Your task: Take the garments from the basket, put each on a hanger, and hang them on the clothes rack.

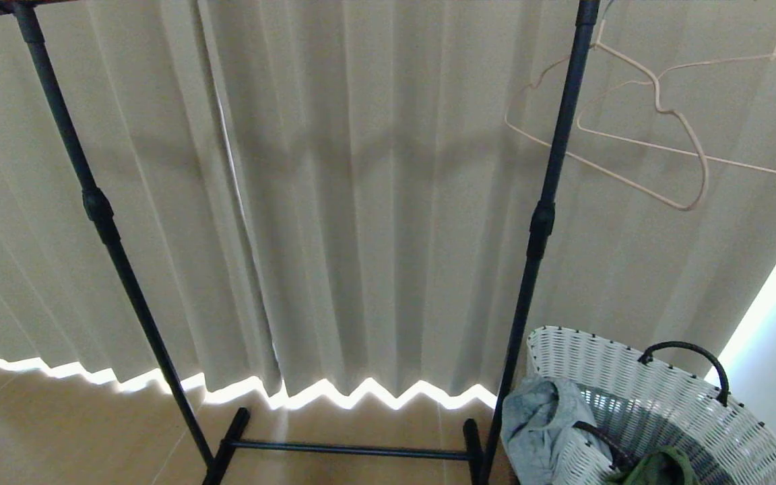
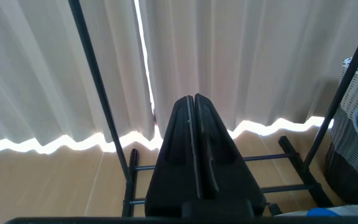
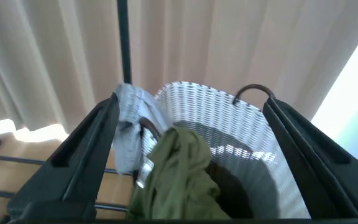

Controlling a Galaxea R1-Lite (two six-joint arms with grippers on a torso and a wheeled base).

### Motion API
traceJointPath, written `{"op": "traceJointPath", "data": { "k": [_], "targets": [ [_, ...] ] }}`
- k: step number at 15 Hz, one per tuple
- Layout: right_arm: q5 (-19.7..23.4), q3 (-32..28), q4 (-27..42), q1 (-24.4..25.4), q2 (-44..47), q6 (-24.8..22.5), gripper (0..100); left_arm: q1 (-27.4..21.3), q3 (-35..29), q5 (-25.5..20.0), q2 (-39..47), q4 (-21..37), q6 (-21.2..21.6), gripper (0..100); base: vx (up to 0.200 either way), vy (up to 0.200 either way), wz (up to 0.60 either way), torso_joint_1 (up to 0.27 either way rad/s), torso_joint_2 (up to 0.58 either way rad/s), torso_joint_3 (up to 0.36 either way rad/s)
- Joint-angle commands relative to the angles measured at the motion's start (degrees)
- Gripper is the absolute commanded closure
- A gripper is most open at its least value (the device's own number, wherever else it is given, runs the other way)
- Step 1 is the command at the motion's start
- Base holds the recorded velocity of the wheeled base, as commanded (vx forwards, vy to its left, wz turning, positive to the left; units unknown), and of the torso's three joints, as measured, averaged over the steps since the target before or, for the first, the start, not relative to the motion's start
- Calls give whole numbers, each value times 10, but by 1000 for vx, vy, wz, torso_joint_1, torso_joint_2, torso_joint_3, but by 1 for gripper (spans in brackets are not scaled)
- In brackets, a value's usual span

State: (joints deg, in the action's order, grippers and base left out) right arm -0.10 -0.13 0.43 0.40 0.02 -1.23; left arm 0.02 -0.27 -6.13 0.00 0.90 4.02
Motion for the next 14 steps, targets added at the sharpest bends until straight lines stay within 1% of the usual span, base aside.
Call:
{"op": "traceJointPath", "data": {
  "k": [1,3,4,5,6,8,9,10,11,13,14],
  "targets": [
    [3,-10,19,0,4,-18,0,2,0,0,0,0,-1,100,0,0,0,0,0,0],
    [3,-41,69,4,32,-23,0,2,0,0,0,0,-2,100,0,0,0,0,0,0],
    [-3,-91,146,14,109,-47,0,1,0,0,0,0,-1,100,0,0,0,0,0,0],
    [-10,-109,169,13,155,-54,0,1,0,0,0,0,-1,100,0,0,0,0,0,0],
    [-32,-111,174,14,224,-63,0,2,0,0,0,0,-1,100,0,0,0,0,0,0],
    [-71,-113,170,14,344,-112,0,2,0,0,0,0,-1,100,0,0,0,0,0,0],
    [-72,-113,166,14,366,-115,0,1,0,0,0,0,-2,100,0,0,0,0,0,0],
    [-72,-110,153,14,426,-122,0,2,0,0,0,0,-3,100,0,0,0,0,0,0],
    [-72,-111,136,15,502,-144,0,2,0,0,0,0,-3,100,0,0,0,0,0,0],
    [-74,-113,107,14,566,-165,0,2,0,1,0,0,-3,100,0,0,0,0,0,0],
    [-72,-114,71,15,617,-183,0,2,0,1,0,0,-3,100,0,0,0,0,0,0]
  ]
}}
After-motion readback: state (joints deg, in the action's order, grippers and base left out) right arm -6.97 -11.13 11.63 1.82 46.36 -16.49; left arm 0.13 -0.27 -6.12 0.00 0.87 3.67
